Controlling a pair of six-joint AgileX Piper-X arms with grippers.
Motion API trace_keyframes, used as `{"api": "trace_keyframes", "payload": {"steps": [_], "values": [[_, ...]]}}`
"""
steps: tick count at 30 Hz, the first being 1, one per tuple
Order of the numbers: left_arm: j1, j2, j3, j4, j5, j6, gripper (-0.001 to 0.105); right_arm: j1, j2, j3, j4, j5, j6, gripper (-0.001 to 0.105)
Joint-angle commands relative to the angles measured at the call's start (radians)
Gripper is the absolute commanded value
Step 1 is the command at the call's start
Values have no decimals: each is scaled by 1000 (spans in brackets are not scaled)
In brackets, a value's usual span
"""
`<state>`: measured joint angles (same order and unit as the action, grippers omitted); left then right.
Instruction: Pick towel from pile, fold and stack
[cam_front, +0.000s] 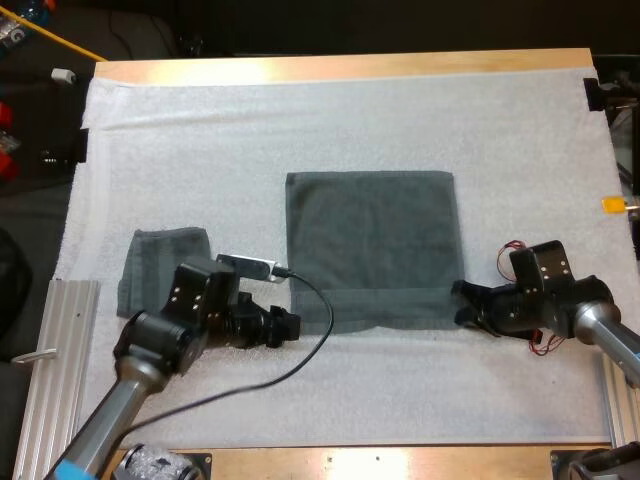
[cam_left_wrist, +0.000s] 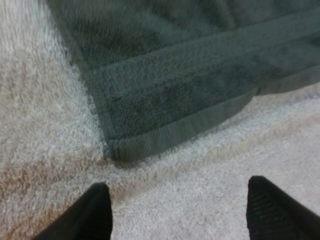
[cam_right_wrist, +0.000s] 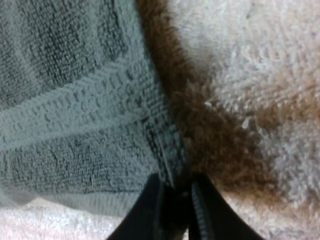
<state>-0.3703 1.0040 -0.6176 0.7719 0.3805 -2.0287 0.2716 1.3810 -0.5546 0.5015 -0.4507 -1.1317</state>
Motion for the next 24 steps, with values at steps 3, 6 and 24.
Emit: {"api": "trace_keyframes", "payload": {"steps": [3,6,24], "values": [[2,69,-1,-41,22,-7,56,1,-8,-1,12,6,-9,0],[2,145,-1,-61,22,-7,56,1,-8,-1,12,6,-9,0],[2,439,-6,-227,93,-4,56,1,-8,-1,12,4,-14,0]]}}
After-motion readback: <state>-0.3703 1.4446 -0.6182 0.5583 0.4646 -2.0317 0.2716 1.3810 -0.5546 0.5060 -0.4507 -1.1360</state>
